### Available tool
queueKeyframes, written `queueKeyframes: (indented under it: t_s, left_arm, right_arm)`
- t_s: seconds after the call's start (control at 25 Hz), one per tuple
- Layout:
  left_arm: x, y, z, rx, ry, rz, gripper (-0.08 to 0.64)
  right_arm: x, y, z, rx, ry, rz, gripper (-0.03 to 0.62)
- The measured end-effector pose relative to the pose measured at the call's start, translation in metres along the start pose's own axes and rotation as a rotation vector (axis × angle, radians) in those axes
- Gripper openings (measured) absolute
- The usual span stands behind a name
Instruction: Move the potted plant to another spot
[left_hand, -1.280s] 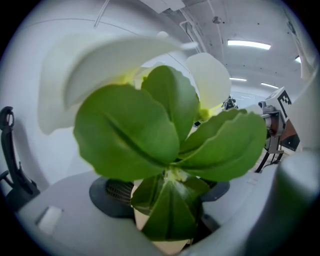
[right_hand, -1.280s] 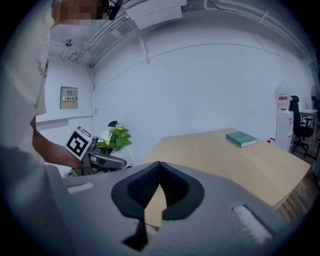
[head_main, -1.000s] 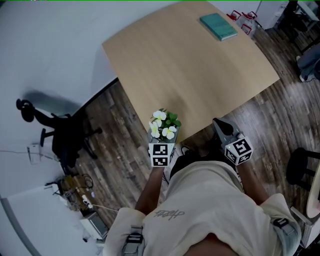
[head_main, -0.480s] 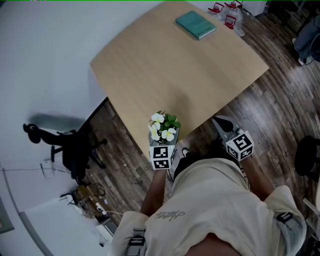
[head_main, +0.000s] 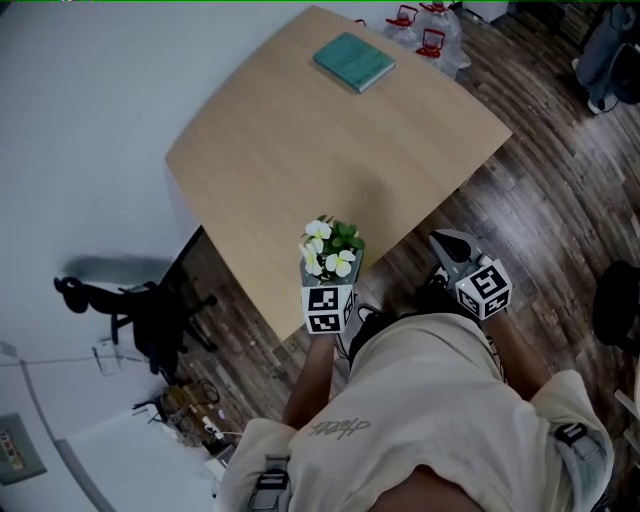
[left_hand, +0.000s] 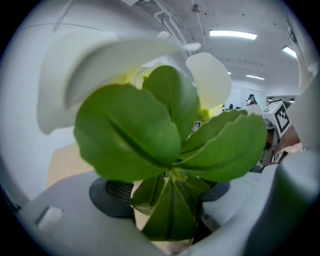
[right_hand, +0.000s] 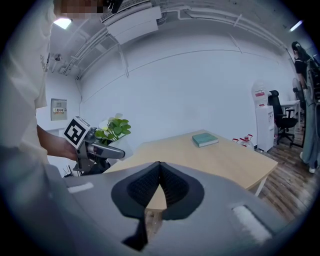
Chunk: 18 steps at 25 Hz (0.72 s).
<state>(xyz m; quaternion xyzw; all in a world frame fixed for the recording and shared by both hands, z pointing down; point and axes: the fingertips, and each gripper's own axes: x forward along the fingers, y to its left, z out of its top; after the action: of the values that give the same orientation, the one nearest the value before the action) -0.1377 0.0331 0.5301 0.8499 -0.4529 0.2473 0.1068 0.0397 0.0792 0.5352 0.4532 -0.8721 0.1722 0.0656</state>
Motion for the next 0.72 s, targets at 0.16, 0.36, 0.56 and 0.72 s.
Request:
queueKeyframes:
  t_s: [0.16,0.36,0.56,0.72]
  left_arm:
    - [0.026,-0.021,0.017,0.011,-0.016,-0.018,0.351]
    - [0.051,-0.043,0.033,0.04,-0.011,-0.048,0.351]
    - [0.07,-0.064,0.047,0.044,-0.007,-0.081,0.351]
    - [0.076,-0.081,0.049,0.06,0.008,-0.119,0.351]
  right_arm:
    - [-0.012,-0.026,0.001,-0.006,-0.015,-0.017,0.002]
    - [-0.031,-0.058,0.01,0.022,-0.038,-0.053,0.002]
    - [-0.046,-0.087,0.012,0.032,-0.042,-0.099,0.002]
    - [-0.055,-0.095,0.007,0.052,-0.034,-0.128,0.002]
